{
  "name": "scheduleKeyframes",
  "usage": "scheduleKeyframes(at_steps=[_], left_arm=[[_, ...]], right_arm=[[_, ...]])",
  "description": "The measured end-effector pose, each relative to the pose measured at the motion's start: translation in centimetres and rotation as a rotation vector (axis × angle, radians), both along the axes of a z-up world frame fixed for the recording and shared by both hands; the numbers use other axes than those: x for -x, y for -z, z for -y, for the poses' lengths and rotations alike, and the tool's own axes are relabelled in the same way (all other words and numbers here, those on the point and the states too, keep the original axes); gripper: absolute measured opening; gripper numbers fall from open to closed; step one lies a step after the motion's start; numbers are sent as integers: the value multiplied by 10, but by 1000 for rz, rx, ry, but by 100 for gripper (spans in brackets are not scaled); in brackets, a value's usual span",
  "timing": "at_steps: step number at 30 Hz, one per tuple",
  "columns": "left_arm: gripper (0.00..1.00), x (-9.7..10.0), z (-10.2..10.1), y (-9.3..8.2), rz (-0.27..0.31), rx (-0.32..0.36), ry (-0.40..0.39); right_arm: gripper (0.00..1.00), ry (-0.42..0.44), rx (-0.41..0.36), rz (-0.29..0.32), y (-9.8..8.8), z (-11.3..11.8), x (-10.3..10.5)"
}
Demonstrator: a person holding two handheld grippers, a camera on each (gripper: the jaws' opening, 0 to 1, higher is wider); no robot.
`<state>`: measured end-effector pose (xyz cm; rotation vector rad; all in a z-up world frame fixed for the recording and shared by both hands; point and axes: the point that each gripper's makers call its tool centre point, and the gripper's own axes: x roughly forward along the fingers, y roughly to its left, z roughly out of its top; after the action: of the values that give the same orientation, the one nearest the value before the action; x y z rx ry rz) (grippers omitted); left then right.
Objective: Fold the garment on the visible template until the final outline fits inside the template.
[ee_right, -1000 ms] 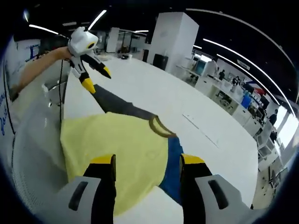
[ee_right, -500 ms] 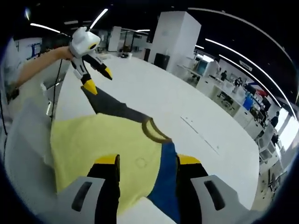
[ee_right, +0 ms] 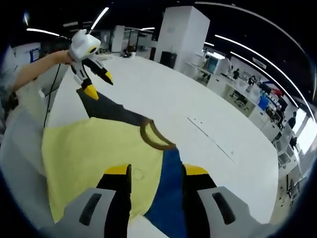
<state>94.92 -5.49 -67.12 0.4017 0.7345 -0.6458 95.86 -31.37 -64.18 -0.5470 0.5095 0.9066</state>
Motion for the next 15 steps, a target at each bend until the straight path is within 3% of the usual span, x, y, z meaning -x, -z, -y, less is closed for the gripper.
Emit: scheduleKeyframes(at_steps=[11,15], left_arm=[[44,-26,-4,21,-12,1,-7],[42,-31,-8,33,-41,-6,-7]], right_arm=[[35,19,4,-29,20,1,-28],[34,28,2,-50,32,0,-38]])
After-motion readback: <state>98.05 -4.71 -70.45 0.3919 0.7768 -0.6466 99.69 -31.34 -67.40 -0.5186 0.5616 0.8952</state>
